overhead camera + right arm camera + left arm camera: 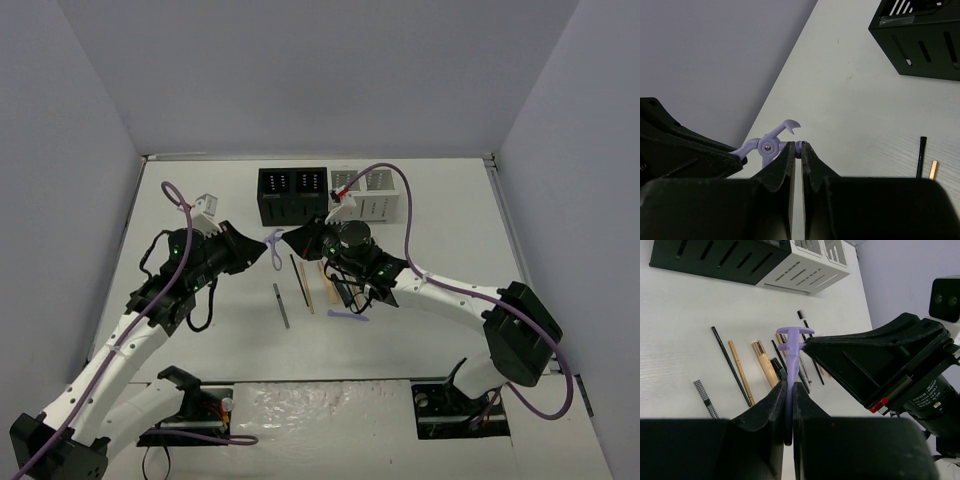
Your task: Organize the makeup
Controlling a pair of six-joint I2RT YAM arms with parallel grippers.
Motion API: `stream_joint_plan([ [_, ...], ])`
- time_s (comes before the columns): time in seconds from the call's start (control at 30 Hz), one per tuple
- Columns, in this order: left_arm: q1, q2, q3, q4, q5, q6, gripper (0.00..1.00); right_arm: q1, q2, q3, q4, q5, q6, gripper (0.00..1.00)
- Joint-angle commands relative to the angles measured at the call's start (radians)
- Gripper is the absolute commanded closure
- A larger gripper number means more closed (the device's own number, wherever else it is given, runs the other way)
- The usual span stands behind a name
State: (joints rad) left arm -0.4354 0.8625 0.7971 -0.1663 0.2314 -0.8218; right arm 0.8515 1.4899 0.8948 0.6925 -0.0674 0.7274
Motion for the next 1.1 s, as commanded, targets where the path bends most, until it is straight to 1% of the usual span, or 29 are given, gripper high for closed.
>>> stream_joint_plan([
  [0.0, -0.009, 0.014, 0.087, 0.061, -0.005, 0.022, 1.0, 0.005, -0.044, 0.019, 0.098, 0.015, -0.03, 1.0],
  [0.03, -0.009, 0.017, 0.097, 0.054, -0.013, 0.032, 1.0, 0.004, -0.047, 0.021, 0.084, 0.023, -0.036, 0.96],
  [0.1, -0.009, 0.024, 0.117, 0.019, -0.025, 0.049, 1.0, 0.003, -0.053, 0.025, 0.055, 0.03, -0.045, 0.84],
  [0.13, -0.009, 0.033, 0.145, -0.012, -0.044, 0.07, 1.0, -0.001, -0.064, 0.033, 0.018, 0.033, -0.056, 0.75],
  [0.27, -0.007, 0.11, 0.239, -0.102, -0.096, 0.136, 1.0, -0.015, -0.125, 0.054, -0.121, 0.067, -0.123, 0.43],
  [0.3, -0.007, 0.135, 0.266, -0.12, -0.105, 0.156, 1.0, -0.021, -0.15, 0.06, -0.155, 0.09, -0.143, 0.37],
  [0.33, -0.008, 0.16, 0.299, -0.137, -0.114, 0.179, 1.0, -0.029, -0.176, 0.065, -0.189, 0.115, -0.162, 0.31],
  [0.43, -0.002, 0.249, 0.429, -0.207, -0.149, 0.275, 1.0, -0.059, -0.236, 0.084, -0.297, 0.178, -0.225, 0.18],
  [0.5, 0.004, 0.351, 0.512, -0.265, -0.166, 0.349, 1.0, -0.074, -0.293, 0.09, -0.393, 0.209, -0.272, 0.14],
  [0.6, 0.017, 0.476, 0.676, -0.351, -0.182, 0.432, 1.0, -0.09, -0.376, 0.069, -0.467, 0.253, -0.314, 0.11],
  [0.67, 0.022, 0.561, 0.816, -0.403, -0.193, 0.557, 1.0, -0.105, -0.441, 0.04, -0.506, 0.282, -0.328, 0.11],
  [0.77, 0.034, 0.704, 0.953, -0.488, -0.212, 0.714, 1.0, -0.111, -0.535, -0.016, -0.54, 0.296, -0.335, 0.11],
  [0.87, 0.043, 0.866, 1.156, -0.579, -0.222, 0.842, 1.0, -0.112, -0.613, -0.065, -0.567, 0.295, -0.335, 0.11],
  [0.9, 0.044, 0.923, 1.234, -0.623, -0.22, 0.874, 1.0, -0.112, -0.633, -0.073, -0.575, 0.292, -0.335, 0.11],
  [1.0, 0.047, 1.04, 1.399, -0.718, -0.215, 0.946, 1.0, -0.112, -0.665, -0.092, -0.596, 0.272, -0.344, 0.1],
  [1.07, 0.049, 1.099, 1.477, -0.762, -0.222, 0.988, 1.0, -0.112, -0.676, -0.1, -0.608, 0.27, -0.353, 0.1],
])
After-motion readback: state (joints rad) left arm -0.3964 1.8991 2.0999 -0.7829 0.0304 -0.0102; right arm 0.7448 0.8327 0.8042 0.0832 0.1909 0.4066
